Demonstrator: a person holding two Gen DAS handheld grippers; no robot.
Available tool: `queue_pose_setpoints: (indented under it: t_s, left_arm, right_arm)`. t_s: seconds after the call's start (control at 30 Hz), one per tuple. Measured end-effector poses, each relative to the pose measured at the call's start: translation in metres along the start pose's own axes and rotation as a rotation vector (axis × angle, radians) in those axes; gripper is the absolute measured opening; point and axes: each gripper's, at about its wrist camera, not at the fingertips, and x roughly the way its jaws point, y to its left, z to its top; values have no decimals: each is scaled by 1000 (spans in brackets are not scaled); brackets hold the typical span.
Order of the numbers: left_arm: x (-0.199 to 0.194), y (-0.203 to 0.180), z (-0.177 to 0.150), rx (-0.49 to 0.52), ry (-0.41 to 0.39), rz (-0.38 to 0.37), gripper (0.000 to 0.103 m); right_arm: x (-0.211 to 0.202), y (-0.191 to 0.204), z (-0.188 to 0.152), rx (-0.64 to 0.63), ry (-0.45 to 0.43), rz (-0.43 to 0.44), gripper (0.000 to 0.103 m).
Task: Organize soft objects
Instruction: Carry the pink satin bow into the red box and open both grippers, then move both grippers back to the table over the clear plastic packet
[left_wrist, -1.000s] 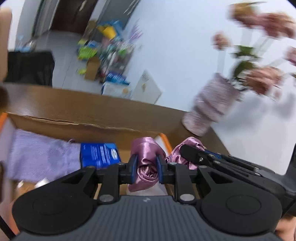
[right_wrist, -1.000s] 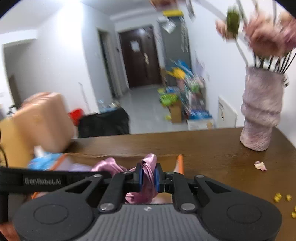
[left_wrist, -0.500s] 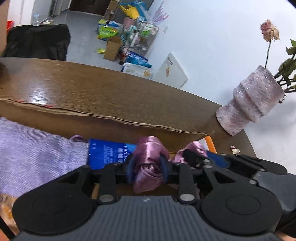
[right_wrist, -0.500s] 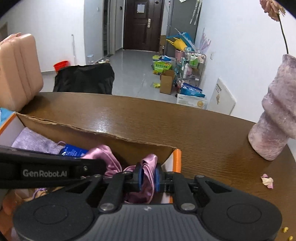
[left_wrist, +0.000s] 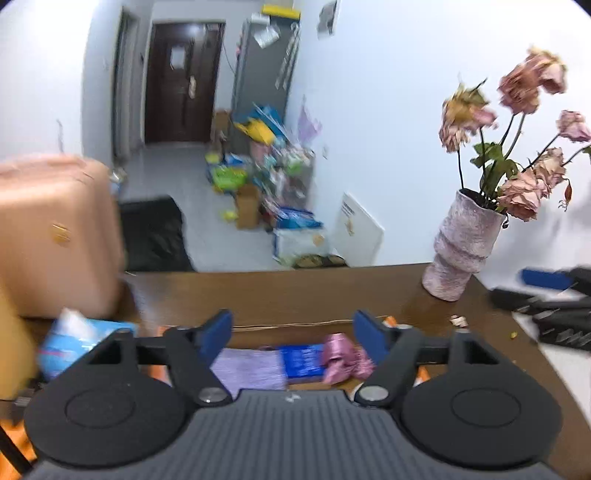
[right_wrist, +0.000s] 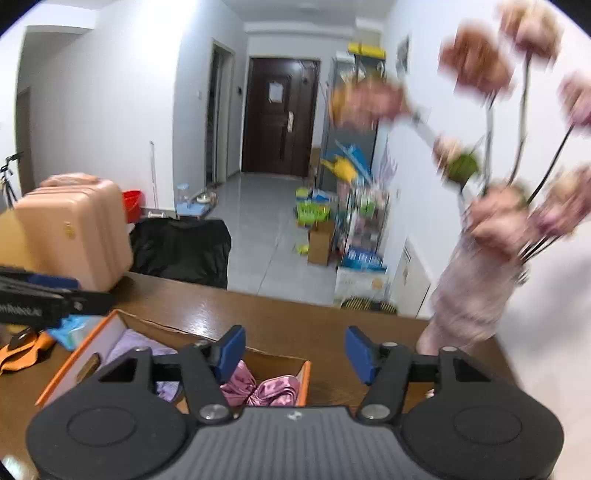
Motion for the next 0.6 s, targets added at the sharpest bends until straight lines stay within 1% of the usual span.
queue_pose_setpoints:
  t_s: [0.03,0.1,0.17,0.23,0.4,0.47,0.5,0.53,0.6]
  left_arm:
    - [-18,2,-3,24,-8,41,88]
    - [-42,3,-10,54,-35,102,95]
    - [-67,4,-15,83,-75,129,99]
    - [-90,4,-20,90,-101,140,100]
    - [-128,7,-39,73,-151,134,103]
    - [-145,12,-58,47,-187,125,103]
    - [-154,17,-71,29,-202,116,103]
    - [-160,19,-87,12,-207,119,103]
    - [-175,21,-125,14,-226,143,103]
  right_arm:
    - [-14,2,0,-12,-7,3,67]
    - [-41,6,-2,-29,-26,7,77]
    - [-61,10,-4,-46,-38,5,81]
    - [-74,15,-10,-53,-43,4,82]
    - [-107,30,-29,-42,-73,25,84]
    - [-123,37,-48,-10,-111,38,86]
    - [-134,43,-62,-11,-140,45,89]
    - [-146,50,-80,-23,-179,54,90]
    - [-167,63,-116,-39,-252,62,92]
